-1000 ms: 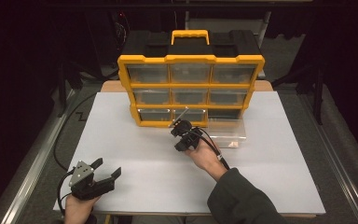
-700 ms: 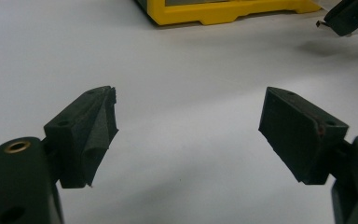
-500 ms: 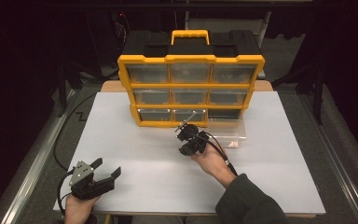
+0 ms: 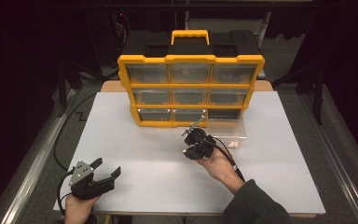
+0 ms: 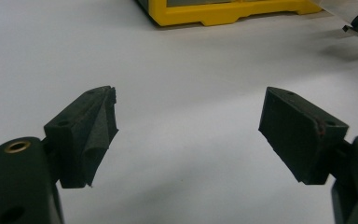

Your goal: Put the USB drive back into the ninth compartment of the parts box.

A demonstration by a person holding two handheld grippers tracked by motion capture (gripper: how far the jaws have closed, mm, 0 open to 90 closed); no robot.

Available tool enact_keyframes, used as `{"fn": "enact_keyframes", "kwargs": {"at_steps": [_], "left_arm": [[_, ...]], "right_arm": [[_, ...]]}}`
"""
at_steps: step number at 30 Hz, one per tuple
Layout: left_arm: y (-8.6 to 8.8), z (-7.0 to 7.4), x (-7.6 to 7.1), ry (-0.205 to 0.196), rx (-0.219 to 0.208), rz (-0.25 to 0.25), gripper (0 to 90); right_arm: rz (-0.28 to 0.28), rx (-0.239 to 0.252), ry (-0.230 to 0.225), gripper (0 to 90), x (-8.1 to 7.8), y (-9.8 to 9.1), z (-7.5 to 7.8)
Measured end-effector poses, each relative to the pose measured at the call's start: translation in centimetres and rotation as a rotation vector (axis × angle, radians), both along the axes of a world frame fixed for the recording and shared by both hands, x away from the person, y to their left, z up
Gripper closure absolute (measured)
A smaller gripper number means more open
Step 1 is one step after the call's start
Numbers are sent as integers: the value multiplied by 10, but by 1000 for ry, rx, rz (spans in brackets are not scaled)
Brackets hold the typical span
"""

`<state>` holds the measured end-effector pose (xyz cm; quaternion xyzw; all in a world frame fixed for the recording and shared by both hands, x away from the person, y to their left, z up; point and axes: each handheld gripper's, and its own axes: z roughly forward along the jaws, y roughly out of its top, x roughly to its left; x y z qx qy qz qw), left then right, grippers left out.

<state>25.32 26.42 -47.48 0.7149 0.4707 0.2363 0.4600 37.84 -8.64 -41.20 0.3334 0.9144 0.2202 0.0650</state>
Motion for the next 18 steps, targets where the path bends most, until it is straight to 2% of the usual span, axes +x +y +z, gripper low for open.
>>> {"fn": "enact_keyframes", "kwargs": {"at_steps": [18], "left_arm": [[0, 0, 0, 0, 2, 3, 199]], "right_arm": [[-29, 25, 6, 795, -11, -31, -5]]}}
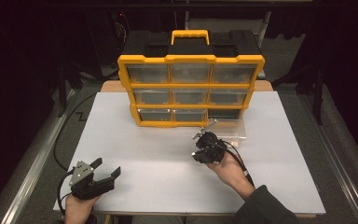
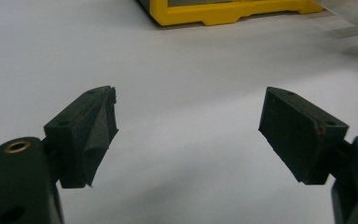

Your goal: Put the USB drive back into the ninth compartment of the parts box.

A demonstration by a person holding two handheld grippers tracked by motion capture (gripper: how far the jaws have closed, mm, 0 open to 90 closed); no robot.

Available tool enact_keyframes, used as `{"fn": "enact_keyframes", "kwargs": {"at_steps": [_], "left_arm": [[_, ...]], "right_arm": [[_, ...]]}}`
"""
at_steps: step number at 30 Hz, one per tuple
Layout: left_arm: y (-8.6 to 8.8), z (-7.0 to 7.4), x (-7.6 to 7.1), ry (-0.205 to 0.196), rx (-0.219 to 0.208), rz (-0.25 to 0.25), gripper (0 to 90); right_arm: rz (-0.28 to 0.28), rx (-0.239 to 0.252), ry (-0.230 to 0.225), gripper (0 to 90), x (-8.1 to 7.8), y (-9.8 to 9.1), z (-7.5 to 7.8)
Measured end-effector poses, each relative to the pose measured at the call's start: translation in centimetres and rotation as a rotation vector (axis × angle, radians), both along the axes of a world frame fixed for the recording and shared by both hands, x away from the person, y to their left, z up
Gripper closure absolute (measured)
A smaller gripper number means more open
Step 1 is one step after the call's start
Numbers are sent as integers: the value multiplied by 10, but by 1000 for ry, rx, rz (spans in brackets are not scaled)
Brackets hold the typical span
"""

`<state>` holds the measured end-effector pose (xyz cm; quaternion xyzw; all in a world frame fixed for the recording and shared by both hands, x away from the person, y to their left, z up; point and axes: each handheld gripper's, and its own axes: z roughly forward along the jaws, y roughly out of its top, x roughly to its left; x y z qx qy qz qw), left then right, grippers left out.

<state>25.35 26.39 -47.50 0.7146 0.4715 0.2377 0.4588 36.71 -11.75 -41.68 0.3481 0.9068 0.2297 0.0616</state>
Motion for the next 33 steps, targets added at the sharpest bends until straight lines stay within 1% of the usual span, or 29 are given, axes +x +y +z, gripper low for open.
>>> {"fn": "enact_keyframes", "kwargs": {"at_steps": [6, 15, 26, 33], "left_arm": [[0, 0, 0, 0, 0, 1, 199], [0, 0, 0, 0, 2, 2, 198], [0, 0, 0, 0, 2, 4, 199], [0, 0, 0, 0, 0, 11, 199]], "right_arm": [[-7, 9, -5, 795, -4, -8, -2], [-27, 29, -19, 795, -12, -28, -3], [-80, 79, -45, 795, -25, -55, -5], [-114, 98, -47, 795, -32, -73, -9]]}}
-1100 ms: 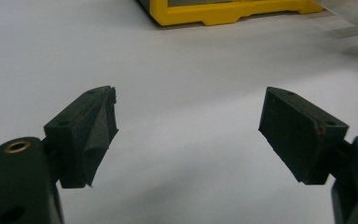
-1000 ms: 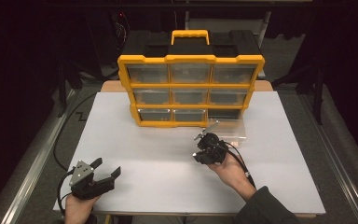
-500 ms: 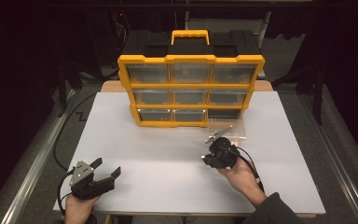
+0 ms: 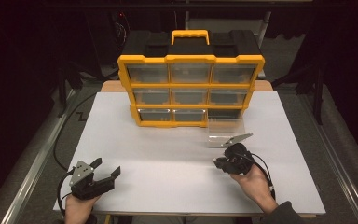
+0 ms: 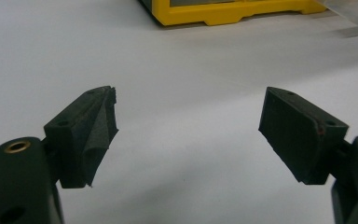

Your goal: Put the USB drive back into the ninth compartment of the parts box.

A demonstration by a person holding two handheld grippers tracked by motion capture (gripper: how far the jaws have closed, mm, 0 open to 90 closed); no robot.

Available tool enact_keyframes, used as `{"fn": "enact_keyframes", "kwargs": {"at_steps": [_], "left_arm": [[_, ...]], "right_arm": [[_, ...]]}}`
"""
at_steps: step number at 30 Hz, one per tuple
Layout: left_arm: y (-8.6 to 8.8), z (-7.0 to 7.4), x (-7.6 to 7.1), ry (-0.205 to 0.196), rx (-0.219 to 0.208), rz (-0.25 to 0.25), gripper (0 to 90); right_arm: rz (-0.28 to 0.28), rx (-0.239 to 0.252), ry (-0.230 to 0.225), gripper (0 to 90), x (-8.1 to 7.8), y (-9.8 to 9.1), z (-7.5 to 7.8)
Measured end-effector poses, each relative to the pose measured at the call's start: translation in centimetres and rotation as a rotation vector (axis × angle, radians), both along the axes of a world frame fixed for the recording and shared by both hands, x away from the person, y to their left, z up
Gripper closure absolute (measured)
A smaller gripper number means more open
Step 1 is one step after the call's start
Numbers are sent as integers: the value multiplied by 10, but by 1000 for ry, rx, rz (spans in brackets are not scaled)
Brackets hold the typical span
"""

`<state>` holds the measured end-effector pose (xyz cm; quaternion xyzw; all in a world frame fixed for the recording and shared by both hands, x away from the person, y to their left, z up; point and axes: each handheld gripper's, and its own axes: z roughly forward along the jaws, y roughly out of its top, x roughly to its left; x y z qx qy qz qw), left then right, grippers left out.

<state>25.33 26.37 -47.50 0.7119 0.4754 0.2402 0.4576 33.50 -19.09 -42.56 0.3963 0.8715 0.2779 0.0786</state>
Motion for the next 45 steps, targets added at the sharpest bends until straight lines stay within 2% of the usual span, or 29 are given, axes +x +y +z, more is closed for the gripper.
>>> {"fn": "enact_keyframes", "kwargs": {"at_steps": [12, 20, 25, 34, 45], "left_arm": [[1, 0, 0, 1, -1, 6, 199], [1, 0, 0, 3, 0, 9, 199], [1, 0, 0, 2, 0, 9, 199], [1, 0, 0, 5, 1, 9, 199], [1, 0, 0, 4, 1, 9, 199]], "right_arm": [[-38, 57, -45, 795, -11, -23, 0], [-70, 109, -78, 795, -17, -36, 6], [-80, 135, -105, 795, -19, -42, 12], [-99, 169, -126, 795, -19, -48, 20], [-99, 193, -161, 795, -18, -54, 39]]}}
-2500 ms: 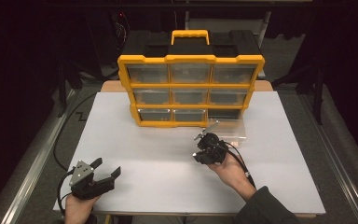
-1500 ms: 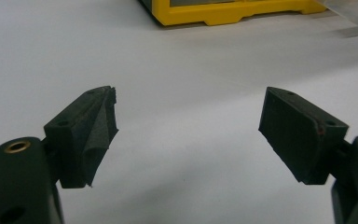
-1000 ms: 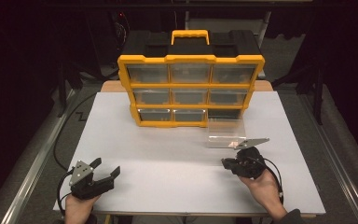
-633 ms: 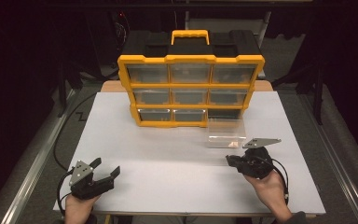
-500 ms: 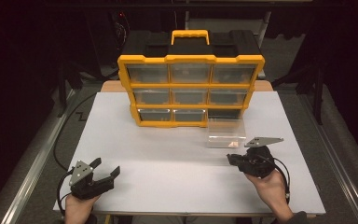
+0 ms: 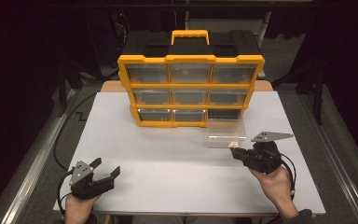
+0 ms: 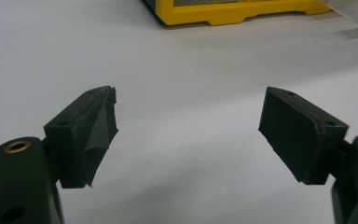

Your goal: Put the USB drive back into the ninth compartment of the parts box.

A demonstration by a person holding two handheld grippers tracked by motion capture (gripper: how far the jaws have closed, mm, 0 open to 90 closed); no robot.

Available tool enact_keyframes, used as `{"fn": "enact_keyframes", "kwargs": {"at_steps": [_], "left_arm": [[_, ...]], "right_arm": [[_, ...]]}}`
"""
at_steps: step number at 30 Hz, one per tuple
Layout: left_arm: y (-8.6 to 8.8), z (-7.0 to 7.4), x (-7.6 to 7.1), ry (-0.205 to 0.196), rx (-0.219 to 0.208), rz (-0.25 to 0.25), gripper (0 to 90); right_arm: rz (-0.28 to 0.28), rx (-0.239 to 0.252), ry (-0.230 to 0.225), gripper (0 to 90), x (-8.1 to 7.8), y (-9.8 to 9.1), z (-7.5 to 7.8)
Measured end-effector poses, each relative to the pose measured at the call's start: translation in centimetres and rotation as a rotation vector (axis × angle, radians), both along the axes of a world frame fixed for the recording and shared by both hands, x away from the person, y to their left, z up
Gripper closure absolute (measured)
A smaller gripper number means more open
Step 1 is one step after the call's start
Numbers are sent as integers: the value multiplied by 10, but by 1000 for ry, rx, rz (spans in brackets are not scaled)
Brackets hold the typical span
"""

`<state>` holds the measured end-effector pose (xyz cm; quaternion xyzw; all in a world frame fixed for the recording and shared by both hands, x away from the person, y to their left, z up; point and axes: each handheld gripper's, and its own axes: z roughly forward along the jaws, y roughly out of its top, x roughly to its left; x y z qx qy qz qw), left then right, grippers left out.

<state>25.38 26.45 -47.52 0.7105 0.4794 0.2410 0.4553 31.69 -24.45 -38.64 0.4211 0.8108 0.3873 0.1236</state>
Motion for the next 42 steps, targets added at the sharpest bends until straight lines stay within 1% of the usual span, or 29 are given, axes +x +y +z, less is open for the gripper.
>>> {"fn": "enact_keyframes", "kwargs": {"at_steps": [10, 15, 20, 30, 42], "left_arm": [[0, 0, 0, 0, 0, -1, 199], [0, 0, 0, 0, 1, -1, 199], [0, 0, 0, 0, 0, -2, 199], [0, 0, 0, 0, 1, -3, 200], [-1, 0, 0, 0, 1, -3, 200]], "right_arm": [[4, 13, -37, 795, 2, 0, 18], [3, 16, -51, 795, 6, 1, 25], [-4, 18, -55, 795, 11, 2, 30], [-15, 10, -63, 795, 24, 6, 36], [-32, -3, -58, 794, 39, 9, 35]]}}
